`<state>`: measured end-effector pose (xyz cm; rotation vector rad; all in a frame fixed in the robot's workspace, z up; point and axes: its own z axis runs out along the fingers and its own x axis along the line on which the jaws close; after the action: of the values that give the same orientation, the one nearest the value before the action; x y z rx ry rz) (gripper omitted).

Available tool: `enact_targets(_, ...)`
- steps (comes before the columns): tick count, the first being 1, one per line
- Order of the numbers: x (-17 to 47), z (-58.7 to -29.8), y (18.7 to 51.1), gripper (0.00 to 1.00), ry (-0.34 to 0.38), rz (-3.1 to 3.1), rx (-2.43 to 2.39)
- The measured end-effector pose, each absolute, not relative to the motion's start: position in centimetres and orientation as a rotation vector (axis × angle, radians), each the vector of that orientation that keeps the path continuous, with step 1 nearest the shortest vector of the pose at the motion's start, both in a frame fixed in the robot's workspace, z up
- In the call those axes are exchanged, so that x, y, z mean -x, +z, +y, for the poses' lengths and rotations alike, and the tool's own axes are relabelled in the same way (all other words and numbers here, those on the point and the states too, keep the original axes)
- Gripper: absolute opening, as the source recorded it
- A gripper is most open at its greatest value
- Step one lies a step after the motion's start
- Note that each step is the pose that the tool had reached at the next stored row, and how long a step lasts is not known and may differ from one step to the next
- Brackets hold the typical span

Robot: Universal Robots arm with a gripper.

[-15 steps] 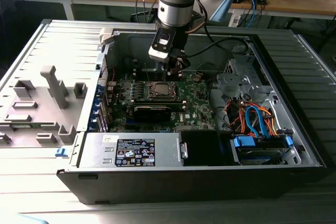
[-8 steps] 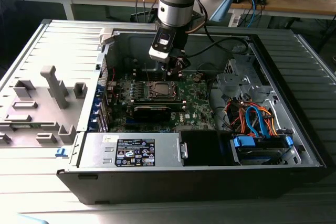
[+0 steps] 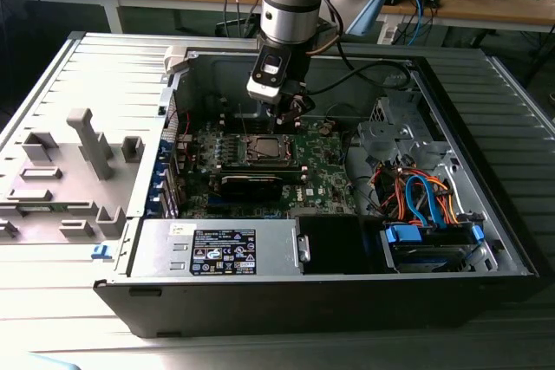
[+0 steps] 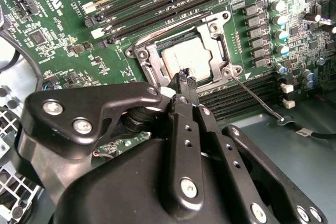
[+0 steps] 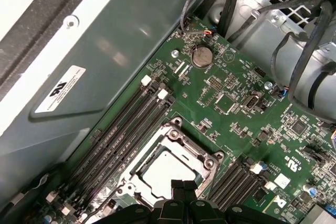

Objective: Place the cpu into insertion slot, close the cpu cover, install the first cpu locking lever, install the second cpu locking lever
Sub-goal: 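Install the first cpu locking lever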

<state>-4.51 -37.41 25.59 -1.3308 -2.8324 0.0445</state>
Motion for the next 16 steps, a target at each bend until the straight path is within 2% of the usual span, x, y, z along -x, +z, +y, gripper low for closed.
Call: enact_targets(16, 4.51, -37.41, 25.59, 0.11, 0.045, -2.849, 1.295)
